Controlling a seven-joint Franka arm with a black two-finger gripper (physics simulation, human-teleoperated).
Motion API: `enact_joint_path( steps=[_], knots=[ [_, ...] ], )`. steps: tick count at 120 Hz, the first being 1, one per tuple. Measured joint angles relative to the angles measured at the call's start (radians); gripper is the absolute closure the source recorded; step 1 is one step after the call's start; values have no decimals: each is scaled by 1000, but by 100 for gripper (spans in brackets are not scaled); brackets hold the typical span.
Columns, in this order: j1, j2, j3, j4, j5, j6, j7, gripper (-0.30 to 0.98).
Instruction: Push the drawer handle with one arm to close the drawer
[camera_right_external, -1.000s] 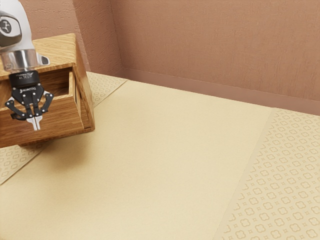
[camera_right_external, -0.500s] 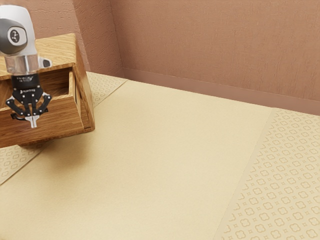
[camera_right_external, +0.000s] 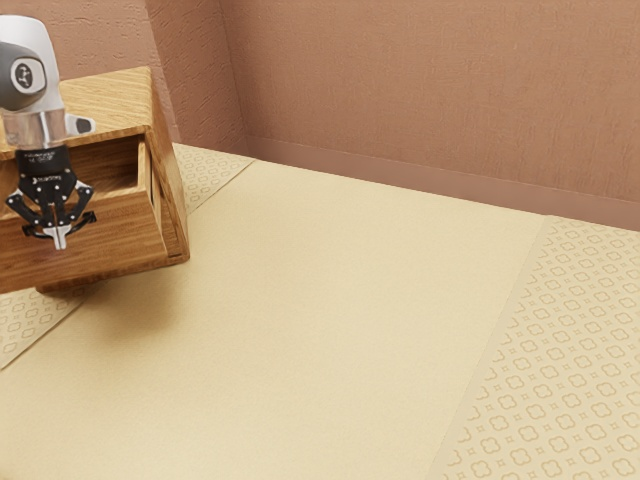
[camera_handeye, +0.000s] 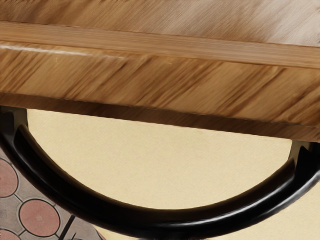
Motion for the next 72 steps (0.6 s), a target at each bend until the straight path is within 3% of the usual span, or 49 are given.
enact_joint_path(
  steps=[72],
  knots=[
    [-20,109,2,135,4,15,74,80]
  ],
)
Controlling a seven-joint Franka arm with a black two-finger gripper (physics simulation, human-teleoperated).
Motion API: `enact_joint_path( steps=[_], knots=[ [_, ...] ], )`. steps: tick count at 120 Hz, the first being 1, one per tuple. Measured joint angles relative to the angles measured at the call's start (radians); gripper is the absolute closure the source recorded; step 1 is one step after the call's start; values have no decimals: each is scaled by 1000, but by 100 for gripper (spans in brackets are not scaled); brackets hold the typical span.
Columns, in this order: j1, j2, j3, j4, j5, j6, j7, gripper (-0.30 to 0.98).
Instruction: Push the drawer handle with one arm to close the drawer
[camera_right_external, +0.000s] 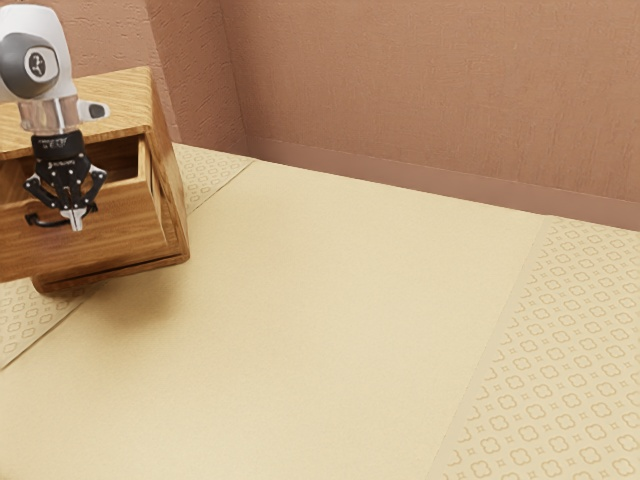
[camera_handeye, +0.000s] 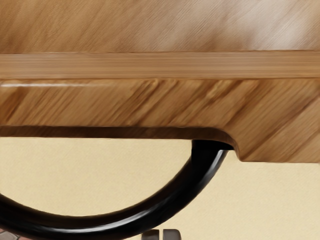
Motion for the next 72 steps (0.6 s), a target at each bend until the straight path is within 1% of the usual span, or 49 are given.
enact_joint_path(
  steps=[31,72],
  knots=[
    [4,51,12,54,24,24,16,79],
    [3,100,33,126,31,32,31,79]
  ],
)
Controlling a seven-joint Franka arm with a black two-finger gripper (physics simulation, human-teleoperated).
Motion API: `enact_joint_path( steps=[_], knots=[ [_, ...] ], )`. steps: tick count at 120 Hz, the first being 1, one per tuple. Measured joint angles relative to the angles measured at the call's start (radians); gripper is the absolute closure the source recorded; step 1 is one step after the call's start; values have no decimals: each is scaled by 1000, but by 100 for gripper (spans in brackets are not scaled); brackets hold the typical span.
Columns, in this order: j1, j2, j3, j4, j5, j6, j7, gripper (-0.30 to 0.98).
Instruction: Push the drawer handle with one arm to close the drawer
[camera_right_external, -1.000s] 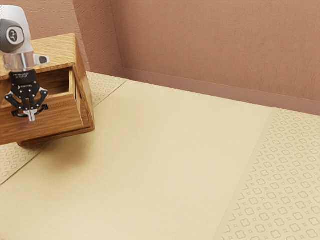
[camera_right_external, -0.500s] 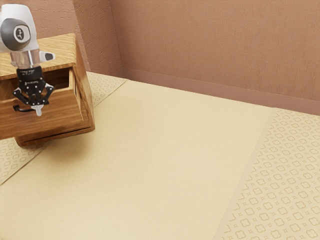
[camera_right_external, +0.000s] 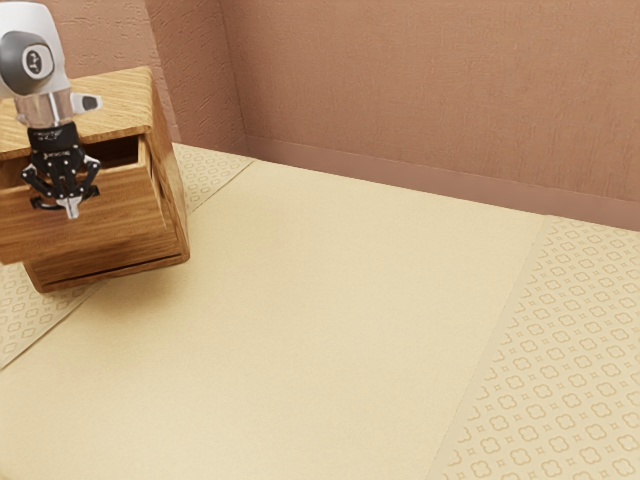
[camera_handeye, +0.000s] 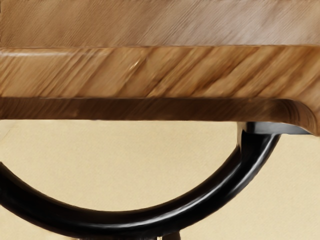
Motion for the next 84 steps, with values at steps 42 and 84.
enact_joint_path(
  steps=[42,84],
  knots=[
    [-25,69,0,93,1,2,4,78],
    [-26,141,19,190,1,23,-1,79]
  ],
)
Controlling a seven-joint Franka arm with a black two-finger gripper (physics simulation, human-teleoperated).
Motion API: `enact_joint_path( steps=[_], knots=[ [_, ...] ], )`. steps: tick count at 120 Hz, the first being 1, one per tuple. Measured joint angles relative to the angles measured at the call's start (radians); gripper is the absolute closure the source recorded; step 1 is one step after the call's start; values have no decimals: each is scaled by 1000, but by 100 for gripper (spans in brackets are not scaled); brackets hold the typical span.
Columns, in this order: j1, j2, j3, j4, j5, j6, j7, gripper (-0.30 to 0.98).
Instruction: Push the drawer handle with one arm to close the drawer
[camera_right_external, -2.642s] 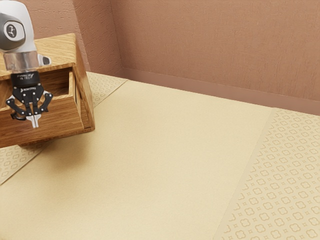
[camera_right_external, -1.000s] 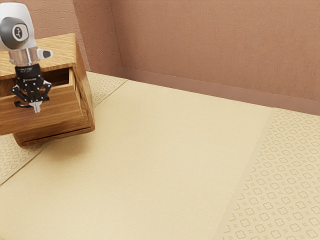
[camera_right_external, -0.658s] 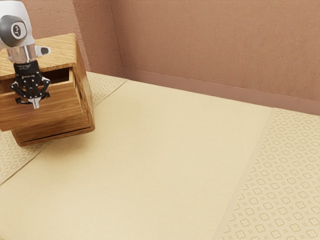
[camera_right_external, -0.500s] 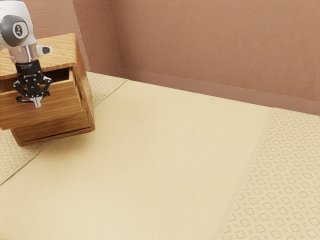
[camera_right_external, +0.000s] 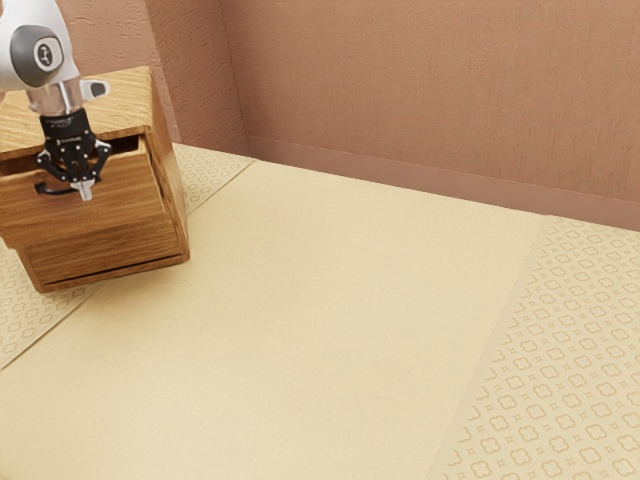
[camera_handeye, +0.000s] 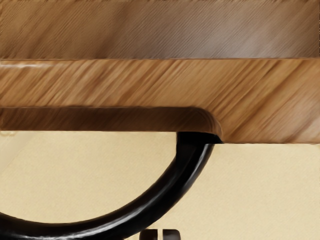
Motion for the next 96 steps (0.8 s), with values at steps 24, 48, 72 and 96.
enact_joint_path(
  steps=[24,48,72,96],
  knots=[
    [-2,19,30,14,3,44,15,79],
    [-2,41,33,57,5,93,41,78],
    [-13,73,35,95,6,128,64,79],
    [-60,102,94,124,5,164,81,78]
  ],
)
